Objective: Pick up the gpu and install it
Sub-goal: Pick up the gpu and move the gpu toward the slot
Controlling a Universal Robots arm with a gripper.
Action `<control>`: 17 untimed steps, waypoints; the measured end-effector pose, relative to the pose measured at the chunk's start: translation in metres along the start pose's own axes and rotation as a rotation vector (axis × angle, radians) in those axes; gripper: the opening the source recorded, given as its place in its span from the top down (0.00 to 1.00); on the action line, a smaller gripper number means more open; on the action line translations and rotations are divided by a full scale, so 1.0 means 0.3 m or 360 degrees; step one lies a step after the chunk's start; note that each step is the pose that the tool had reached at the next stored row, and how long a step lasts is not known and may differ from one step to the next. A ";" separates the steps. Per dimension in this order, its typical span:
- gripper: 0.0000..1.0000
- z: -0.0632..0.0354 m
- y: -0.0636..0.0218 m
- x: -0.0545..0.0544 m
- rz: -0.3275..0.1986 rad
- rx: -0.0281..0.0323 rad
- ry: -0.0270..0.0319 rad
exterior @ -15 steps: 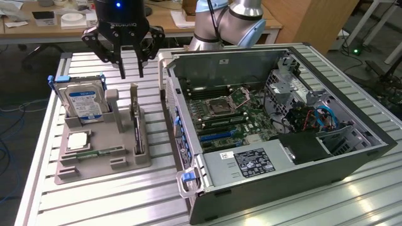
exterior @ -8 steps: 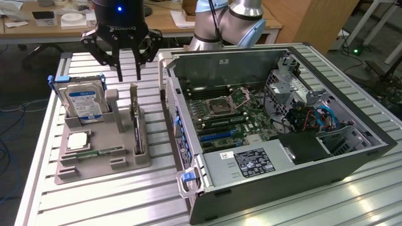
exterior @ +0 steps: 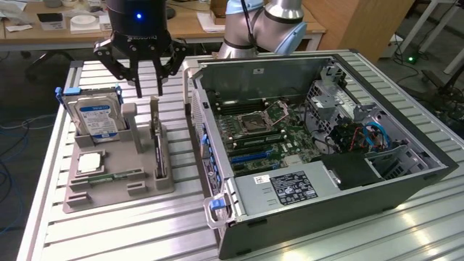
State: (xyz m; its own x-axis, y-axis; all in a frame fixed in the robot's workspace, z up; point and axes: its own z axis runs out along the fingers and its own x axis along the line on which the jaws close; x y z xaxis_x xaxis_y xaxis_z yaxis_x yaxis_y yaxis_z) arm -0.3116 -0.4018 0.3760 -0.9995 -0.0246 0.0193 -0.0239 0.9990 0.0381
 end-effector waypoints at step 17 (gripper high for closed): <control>0.58 0.055 -0.035 0.019 -0.0040 0.00005 0.00012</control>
State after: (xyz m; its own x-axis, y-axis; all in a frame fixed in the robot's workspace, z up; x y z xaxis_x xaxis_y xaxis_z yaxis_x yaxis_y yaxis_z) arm -0.3174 -0.4118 0.3594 -0.9986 -0.0498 0.0191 -0.0490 0.9981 0.0382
